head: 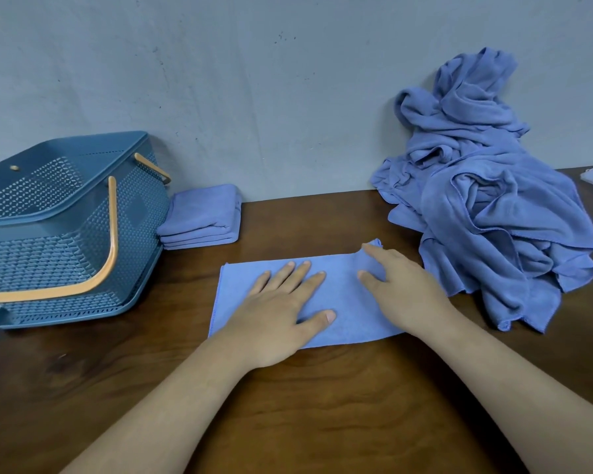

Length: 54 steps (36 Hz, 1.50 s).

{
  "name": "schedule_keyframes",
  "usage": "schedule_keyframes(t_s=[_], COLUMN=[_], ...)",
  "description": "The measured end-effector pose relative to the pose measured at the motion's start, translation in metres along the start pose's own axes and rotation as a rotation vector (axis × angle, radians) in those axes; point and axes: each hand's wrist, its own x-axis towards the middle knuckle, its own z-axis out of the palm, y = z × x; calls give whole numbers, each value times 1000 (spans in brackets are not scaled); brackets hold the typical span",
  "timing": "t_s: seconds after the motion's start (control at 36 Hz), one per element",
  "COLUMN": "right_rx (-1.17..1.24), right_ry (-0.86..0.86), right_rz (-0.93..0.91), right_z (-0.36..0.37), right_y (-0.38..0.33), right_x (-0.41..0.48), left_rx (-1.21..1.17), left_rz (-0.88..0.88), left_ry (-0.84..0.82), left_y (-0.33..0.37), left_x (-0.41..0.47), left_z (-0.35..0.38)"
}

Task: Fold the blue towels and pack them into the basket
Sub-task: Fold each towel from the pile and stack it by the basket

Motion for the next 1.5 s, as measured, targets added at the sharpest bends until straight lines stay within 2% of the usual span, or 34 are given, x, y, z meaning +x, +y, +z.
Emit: schedule_keyframes(t_s=[0.11,0.19,0.39,0.5,0.56,0.64,0.72,0.89,1.0,1.14,1.31,1.5], right_rx=[-155,-171,-167,-150,-28,280,395,212,161,108,100,0], right_ry=[41,59,20,11,21,-5,-49,-76,-78,-93,-169,-247], right_rz=[-14,27,31,9,10,5,-9,5,-14,-35,-104,-172], right_z=[-9,-18,-28,-26,-21,-17,-17,-22,-34,-50,-47,-8], right_y=[10,22,30,27,23,14,10,11,1,-24,-81,-144], right_x=[5,13,22,17,10,5,3,3,8,17,19,10], left_rx=[-99,-143,-124,-36,33,89,97,25,-47,-235,-257,-206], left_rz=[-7,-8,40,45,14,-64,-142,-103,-91,-219,-212,-195], left_ry=[-12,-26,-76,-75,-51,-2,21,-5,106,261,196,185], left_y=[-2,-6,-19,-27,-23,-13,-8,-14,-32,-78,-98,-99], left_x=[-3,-5,-10,-9,-7,-2,0,-7,-29,-59,-71,-67], left_z=[-7,-13,-17,-16,-11,-3,0,-7,-16,-23,-23,-21])
